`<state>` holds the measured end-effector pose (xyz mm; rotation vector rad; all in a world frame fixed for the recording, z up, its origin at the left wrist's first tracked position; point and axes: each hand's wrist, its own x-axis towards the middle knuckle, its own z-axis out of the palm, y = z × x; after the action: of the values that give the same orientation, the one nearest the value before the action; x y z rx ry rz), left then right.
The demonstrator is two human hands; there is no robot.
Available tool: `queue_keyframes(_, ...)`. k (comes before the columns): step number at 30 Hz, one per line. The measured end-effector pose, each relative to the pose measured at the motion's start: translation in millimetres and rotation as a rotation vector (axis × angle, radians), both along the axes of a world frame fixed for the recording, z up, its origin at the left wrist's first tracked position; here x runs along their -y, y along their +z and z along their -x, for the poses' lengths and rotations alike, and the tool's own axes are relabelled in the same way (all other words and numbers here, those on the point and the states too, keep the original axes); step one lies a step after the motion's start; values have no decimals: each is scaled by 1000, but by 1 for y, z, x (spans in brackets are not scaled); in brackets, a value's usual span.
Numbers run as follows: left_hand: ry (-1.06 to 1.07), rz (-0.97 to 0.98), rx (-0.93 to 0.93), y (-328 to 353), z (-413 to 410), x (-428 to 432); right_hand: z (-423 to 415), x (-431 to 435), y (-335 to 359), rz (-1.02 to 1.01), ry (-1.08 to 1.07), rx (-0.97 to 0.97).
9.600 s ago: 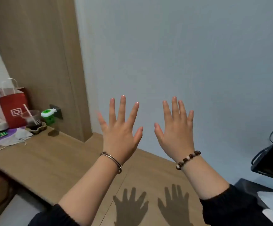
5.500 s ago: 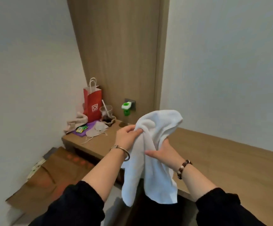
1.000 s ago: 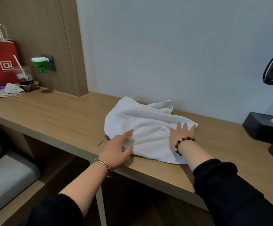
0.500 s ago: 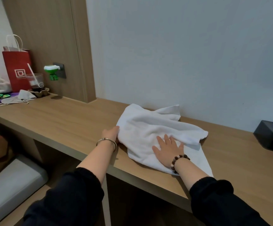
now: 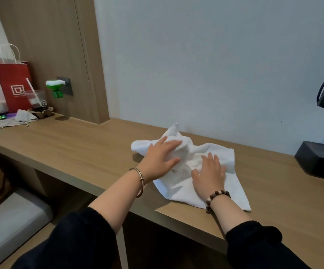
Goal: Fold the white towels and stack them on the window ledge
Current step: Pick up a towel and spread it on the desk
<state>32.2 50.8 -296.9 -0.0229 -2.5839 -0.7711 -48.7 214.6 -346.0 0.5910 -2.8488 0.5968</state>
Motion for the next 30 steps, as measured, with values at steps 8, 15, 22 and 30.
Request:
queue_keyframes(8,80,142,293,-49,8,5,-5,-3,1,212,102,-14)
queue_keyframes(15,40,226,334,-56,2,2,7,17,16,298,325,66)
queue_keyframes(22,14,-630,286,-45,-19,19,20,14,17,57,432,357)
queue_keyframes(30,318,-1107,-6,-37,-2,51,16,-1,13,21,452,298)
